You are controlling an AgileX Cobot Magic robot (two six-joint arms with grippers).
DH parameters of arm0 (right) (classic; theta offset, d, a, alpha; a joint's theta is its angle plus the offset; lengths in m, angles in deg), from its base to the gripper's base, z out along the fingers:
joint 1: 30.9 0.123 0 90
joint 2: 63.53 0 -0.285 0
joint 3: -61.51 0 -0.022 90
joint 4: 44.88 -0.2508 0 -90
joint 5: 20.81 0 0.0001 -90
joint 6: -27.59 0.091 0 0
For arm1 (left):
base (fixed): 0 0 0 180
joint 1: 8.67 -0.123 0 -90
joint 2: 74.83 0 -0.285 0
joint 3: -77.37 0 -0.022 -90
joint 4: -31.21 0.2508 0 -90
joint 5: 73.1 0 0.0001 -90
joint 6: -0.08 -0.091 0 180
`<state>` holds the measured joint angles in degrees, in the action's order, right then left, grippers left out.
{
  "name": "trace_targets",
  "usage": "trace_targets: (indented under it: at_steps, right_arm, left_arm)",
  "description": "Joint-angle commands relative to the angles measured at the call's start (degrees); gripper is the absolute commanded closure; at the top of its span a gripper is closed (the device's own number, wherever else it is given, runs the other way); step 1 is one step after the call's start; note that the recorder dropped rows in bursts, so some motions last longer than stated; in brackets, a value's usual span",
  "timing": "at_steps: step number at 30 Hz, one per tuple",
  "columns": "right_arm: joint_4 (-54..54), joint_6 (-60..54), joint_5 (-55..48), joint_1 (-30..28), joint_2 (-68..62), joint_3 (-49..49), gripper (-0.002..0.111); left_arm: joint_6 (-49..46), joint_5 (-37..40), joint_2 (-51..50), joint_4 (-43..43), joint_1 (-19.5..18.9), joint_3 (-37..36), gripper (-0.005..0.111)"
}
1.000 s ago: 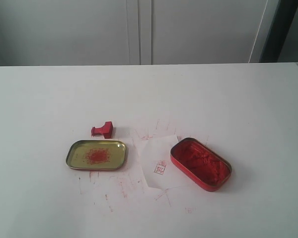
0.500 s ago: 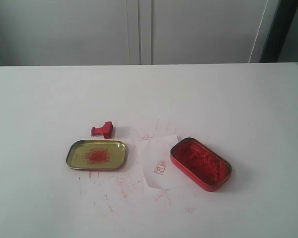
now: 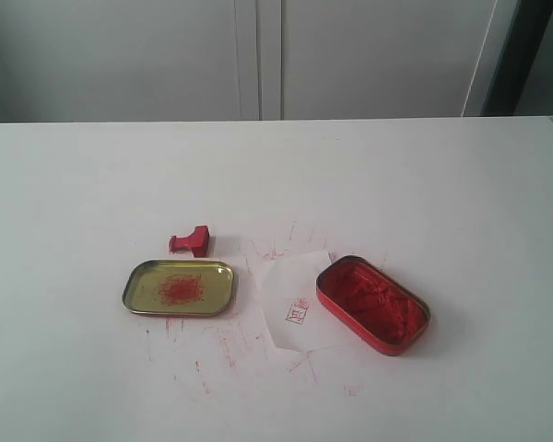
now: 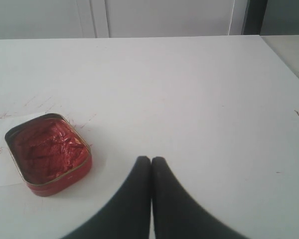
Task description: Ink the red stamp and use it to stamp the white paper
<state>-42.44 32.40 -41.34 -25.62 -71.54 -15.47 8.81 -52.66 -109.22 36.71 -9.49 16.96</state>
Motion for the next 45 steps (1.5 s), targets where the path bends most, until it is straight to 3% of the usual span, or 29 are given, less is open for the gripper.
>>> trace_targets:
  at_steps: [1,14,45]
  right_arm:
    - [0.4,-0.1,0.7,-0.1,0.2,-0.2,0.108]
    - [0.4,-0.1,0.7,-0.1,0.2,-0.2,0.108]
    - [0.4,-0.1,0.7,-0.1,0.2,-0.2,0.108]
  left_arm:
    - [0.4,1.0,2.5,0.1,-0.2,-0.3,0.107]
    - [-2.5,6.5,7.6,1.2,-0.2,-0.3,0.107]
    - [-2.8,6.5,7.6,1.2,-0.2,-0.3,0.107]
